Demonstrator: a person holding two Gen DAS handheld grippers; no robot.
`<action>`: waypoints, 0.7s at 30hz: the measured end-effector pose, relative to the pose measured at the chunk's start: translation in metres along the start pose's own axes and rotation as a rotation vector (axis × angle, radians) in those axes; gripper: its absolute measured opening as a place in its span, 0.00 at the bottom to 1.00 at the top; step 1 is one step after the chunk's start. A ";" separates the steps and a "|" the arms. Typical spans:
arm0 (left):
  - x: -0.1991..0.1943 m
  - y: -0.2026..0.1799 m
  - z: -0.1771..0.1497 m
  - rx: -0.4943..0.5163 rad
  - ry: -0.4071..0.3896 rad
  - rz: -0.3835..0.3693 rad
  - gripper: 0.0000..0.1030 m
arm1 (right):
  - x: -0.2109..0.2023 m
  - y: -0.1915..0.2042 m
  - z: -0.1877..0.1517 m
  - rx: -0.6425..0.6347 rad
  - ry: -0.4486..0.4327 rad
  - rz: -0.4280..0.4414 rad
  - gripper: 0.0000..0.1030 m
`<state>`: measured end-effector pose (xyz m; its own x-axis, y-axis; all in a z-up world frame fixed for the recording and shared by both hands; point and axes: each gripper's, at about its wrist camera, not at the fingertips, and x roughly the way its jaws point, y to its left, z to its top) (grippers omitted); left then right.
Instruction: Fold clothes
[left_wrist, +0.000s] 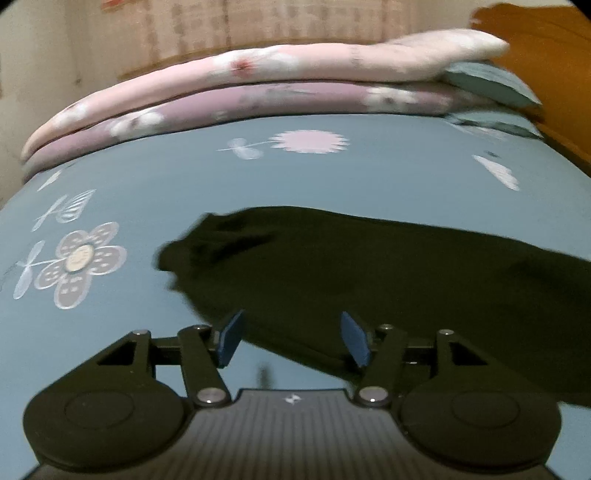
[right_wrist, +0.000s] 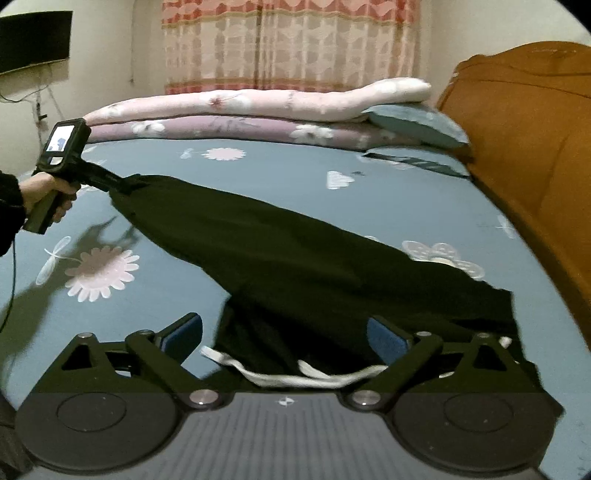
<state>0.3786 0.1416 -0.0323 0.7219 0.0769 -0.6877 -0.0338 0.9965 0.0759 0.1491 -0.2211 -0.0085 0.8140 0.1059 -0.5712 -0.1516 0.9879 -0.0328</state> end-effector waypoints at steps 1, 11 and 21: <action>-0.005 -0.012 -0.003 0.013 0.000 -0.021 0.58 | -0.006 -0.004 -0.002 0.004 -0.007 0.001 0.95; -0.034 -0.120 -0.030 0.089 -0.020 -0.276 0.63 | -0.013 -0.066 0.012 -0.147 -0.041 -0.025 0.76; 0.007 -0.164 -0.012 0.077 -0.040 -0.362 0.62 | 0.095 -0.152 0.078 -0.184 0.052 -0.019 0.18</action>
<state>0.3808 -0.0208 -0.0584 0.7040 -0.2831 -0.6513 0.2795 0.9535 -0.1124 0.2932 -0.3526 0.0057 0.7883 0.0769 -0.6105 -0.2405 0.9517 -0.1907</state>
